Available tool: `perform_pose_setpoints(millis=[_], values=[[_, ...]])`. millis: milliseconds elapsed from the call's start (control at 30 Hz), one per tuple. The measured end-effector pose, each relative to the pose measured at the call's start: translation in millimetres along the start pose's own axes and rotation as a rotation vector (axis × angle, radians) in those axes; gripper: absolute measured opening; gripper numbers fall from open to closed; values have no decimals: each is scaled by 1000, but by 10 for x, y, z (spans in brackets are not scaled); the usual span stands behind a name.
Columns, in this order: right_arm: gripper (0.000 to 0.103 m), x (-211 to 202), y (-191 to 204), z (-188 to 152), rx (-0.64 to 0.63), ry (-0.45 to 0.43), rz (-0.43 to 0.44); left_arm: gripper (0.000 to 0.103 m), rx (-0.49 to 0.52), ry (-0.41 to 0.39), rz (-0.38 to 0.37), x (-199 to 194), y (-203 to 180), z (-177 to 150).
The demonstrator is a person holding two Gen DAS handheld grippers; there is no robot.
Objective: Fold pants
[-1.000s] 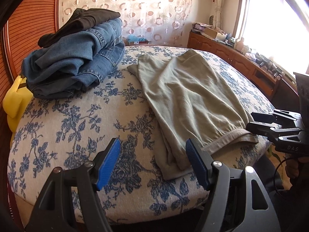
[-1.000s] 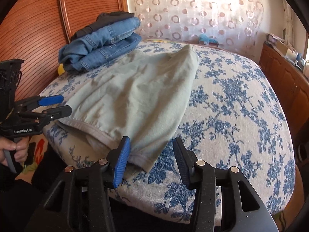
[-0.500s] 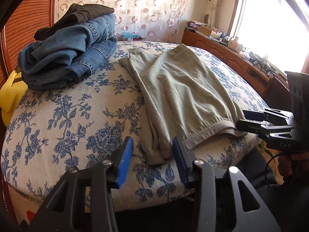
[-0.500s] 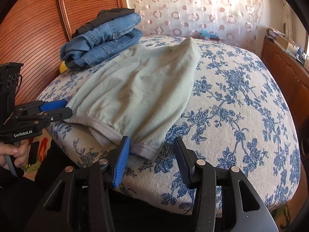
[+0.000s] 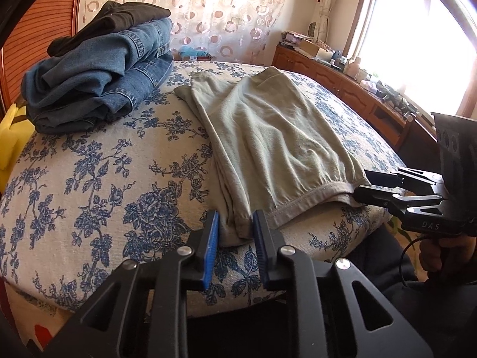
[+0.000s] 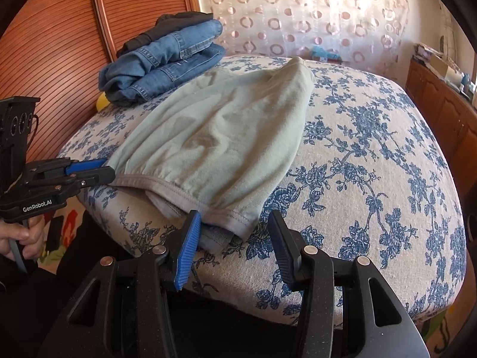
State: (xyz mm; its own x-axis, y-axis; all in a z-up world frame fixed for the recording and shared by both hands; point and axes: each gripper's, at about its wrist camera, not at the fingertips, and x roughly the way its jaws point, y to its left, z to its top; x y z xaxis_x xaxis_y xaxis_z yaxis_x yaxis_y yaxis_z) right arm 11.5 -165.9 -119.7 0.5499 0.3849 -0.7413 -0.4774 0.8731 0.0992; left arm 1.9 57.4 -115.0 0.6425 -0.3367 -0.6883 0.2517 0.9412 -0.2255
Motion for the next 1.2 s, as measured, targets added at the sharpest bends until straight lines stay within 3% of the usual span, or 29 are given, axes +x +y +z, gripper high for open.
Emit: perform_pose_setpoints(millis=[100,233,367,533,867,1200], values=[[45,2,20,5,-5,0,-6,20,-22,5,-16,-1,34,8],[35,13,37,25,-15,3,7,19,-22,9,-17,-4,33,19],[22,24,20,41,-17,3,14,10,-17,2,-15,-9,25,30],[12,12,-5,46,-12,8,42,6,-12,-14,-33,-51,19,45],[10,-94,-29,18,0,-4,80,6,-17,-23,-46,-152,16,-25],[9,-173,-65,119,7,-41,86,6,-5,-66,-41,-207,-35,165]])
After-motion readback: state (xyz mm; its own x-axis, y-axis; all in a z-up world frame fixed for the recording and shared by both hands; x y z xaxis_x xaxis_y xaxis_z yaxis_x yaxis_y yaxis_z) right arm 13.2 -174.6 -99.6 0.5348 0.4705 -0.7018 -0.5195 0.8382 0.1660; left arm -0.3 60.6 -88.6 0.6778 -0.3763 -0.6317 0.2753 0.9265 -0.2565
